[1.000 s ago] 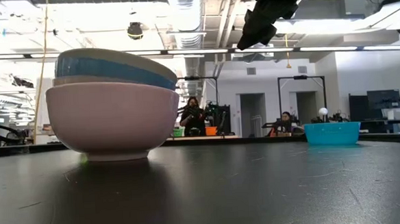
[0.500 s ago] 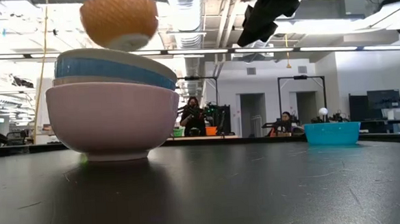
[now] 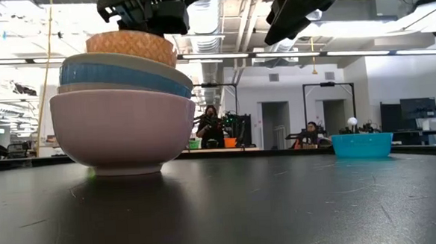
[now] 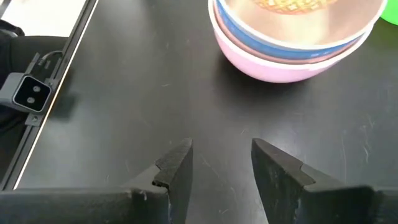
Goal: Nest bowls inside each other
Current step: Stack the blue pattern bowl on top of the white bowl, then stack the green bowl on top of the blue pattern bowl
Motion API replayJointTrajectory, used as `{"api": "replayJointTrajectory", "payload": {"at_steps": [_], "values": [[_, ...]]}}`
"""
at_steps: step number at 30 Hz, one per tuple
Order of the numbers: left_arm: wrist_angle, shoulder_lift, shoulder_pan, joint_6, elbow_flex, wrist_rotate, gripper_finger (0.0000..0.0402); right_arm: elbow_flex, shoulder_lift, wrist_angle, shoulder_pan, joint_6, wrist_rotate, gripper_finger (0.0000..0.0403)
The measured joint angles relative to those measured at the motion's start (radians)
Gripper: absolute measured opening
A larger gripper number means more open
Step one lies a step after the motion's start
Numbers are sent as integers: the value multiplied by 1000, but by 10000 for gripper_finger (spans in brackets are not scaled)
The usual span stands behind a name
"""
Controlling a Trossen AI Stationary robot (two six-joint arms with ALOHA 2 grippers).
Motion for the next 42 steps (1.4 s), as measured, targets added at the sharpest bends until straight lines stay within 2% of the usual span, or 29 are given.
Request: {"api": "replayJointTrajectory", "payload": {"at_steps": [7,13,20,30,42], "values": [[16,3,-4,7,-14,-17,2,0,0,-1,5,0,0,178],[101,-27,-11,-13,-125,-11,2,0,0,0,4,-12,0,178],[99,-51,-12,-20,-131,-98,2,0,0,9,-9,-30,0,178],[179,-51,-12,-49,-216,-88,3,0,0,26,-11,-25,0,178],[209,-54,-13,-67,-220,-99,85,0,0,25,-10,-21,0,178]]}}
